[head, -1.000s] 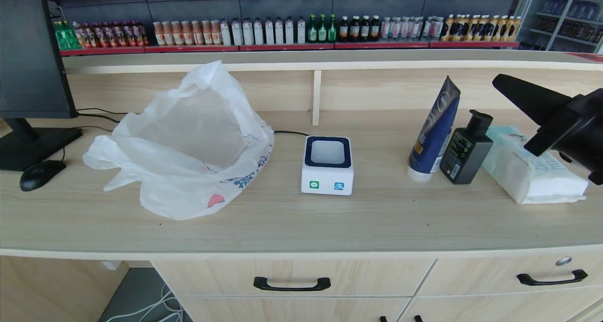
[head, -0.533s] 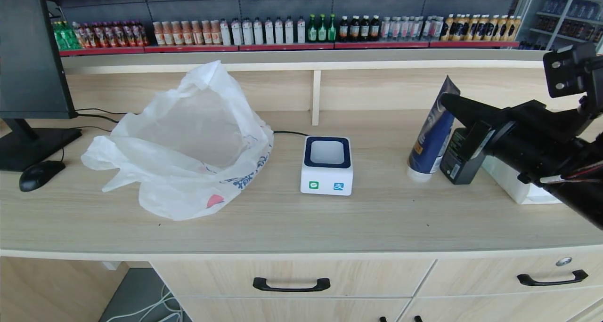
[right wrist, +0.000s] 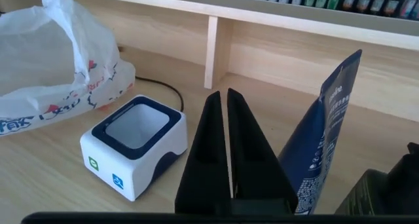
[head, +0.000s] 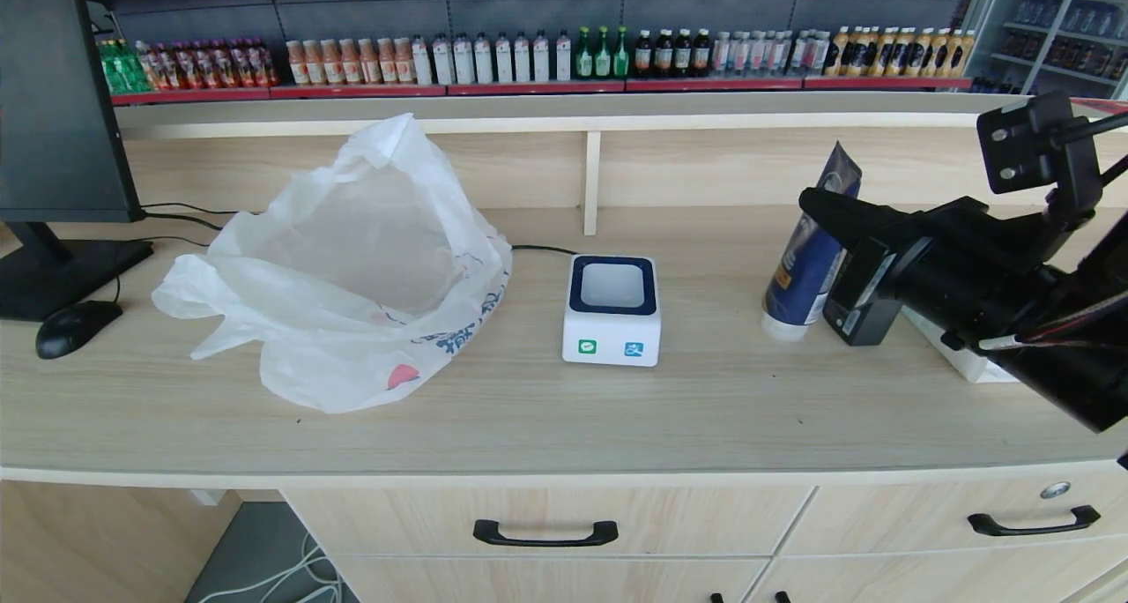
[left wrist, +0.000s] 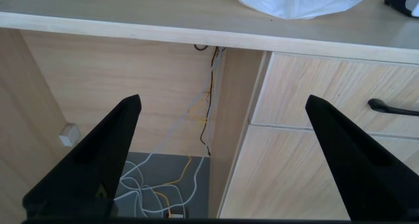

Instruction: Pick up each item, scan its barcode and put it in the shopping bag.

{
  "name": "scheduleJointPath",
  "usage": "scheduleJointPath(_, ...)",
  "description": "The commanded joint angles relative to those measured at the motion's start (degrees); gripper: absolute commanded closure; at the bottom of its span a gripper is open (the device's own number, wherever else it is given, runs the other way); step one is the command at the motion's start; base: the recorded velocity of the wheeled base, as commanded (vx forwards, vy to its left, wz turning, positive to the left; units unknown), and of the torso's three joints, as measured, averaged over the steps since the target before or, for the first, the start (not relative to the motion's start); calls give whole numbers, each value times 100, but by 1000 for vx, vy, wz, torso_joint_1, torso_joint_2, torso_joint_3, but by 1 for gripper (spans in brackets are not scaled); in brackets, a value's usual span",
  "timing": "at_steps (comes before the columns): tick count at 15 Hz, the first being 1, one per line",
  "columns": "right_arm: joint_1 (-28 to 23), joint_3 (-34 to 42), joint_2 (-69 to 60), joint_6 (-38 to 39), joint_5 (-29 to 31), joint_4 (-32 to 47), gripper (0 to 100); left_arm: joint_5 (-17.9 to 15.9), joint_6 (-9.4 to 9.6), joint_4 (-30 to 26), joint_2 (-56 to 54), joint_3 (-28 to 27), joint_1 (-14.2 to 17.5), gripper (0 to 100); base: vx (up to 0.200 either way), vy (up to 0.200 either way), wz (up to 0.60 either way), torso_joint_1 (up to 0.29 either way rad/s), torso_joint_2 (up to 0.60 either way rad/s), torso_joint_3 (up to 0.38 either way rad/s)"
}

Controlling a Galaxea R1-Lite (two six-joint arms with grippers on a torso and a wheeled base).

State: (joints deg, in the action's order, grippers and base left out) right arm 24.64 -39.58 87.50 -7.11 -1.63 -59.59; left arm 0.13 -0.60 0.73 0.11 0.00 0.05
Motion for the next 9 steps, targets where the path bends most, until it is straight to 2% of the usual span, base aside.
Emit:
scheduleJointPath(1, 15, 74, -120, -1, -4, 0, 0, 4, -2, 6, -2, 0, 4, 0, 0, 0, 0, 0, 0, 0)
scheduleJointPath(9, 50, 56, -251, -177, 366, -18, 0, 4, 7, 6, -2, 0, 4, 0, 0, 0, 0, 0, 0, 0)
